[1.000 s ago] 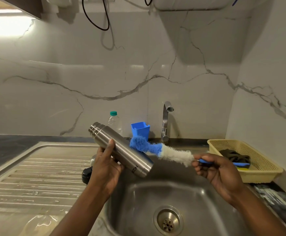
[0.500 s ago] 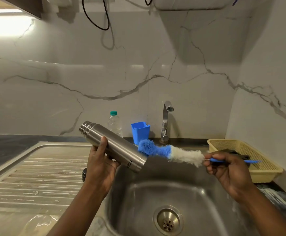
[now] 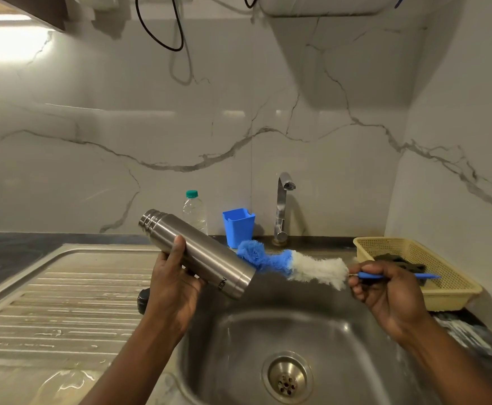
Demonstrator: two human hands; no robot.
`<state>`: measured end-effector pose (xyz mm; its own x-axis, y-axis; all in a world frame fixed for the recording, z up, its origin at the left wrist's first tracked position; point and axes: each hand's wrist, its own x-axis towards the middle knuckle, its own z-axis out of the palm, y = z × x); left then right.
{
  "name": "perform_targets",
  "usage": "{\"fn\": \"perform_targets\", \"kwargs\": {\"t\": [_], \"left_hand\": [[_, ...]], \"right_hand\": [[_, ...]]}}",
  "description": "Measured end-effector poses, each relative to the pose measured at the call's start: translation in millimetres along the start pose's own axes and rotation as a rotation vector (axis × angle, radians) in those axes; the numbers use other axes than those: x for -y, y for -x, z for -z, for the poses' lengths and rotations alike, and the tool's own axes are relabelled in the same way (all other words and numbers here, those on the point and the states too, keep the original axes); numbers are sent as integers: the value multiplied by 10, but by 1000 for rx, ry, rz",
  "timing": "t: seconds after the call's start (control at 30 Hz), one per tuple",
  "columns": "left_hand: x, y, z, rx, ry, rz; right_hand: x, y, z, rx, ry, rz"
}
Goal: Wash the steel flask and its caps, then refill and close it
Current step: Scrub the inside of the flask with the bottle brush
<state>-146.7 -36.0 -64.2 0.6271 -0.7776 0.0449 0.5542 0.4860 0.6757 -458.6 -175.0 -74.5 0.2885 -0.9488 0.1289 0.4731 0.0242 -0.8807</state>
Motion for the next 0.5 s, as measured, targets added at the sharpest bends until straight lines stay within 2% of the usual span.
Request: {"fn": "perform_targets", "kwargs": {"t": [0.13, 0.33, 0.5], "left_hand": [[84, 52, -39, 32, -38, 55], [71, 43, -22, 54, -41, 81], [154, 95, -37, 114, -98, 126]], "right_hand": [[-135, 28, -154, 86, -9, -90], [40, 35, -60, 33, -48, 60], [-142, 79, -219, 160, -4, -34]]}}
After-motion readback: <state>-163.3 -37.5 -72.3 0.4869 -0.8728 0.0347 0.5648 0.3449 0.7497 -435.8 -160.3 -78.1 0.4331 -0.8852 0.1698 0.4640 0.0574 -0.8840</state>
